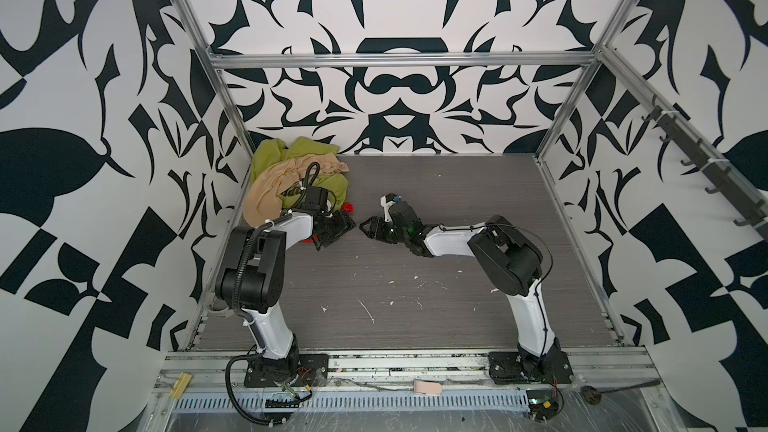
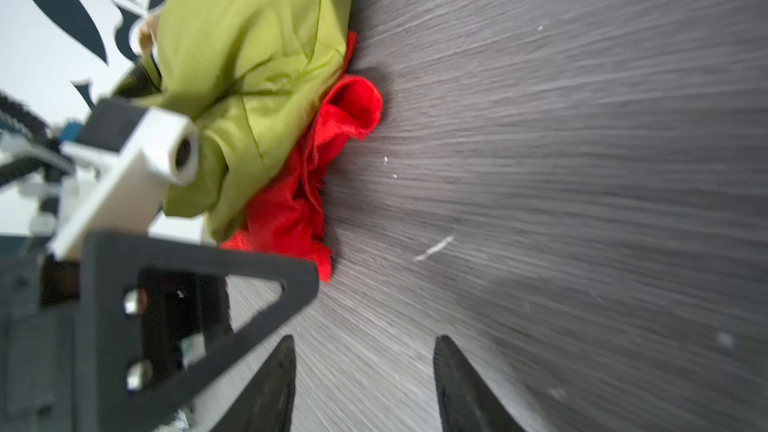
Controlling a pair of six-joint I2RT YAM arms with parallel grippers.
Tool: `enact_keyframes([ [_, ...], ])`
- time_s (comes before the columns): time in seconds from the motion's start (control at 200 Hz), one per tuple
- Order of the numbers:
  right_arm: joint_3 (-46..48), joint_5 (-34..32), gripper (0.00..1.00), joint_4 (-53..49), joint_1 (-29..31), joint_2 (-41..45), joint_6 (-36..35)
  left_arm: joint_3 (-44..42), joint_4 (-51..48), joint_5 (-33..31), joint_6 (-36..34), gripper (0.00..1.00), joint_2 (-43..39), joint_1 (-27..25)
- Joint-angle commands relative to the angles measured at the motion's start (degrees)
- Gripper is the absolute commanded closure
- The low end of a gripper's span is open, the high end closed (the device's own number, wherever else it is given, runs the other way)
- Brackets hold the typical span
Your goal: Pick out a specific cloth from the pile
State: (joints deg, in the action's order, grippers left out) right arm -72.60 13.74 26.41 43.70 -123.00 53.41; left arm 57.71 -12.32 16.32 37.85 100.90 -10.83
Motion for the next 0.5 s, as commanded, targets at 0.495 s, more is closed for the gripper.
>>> enact_keyframes([
  [0.495,-10.17,4.05,0.47,6.82,2.65,-8.42,13.05,-2.18,-5.08,-1.19,0.40,0.23,-11.32,5.79],
])
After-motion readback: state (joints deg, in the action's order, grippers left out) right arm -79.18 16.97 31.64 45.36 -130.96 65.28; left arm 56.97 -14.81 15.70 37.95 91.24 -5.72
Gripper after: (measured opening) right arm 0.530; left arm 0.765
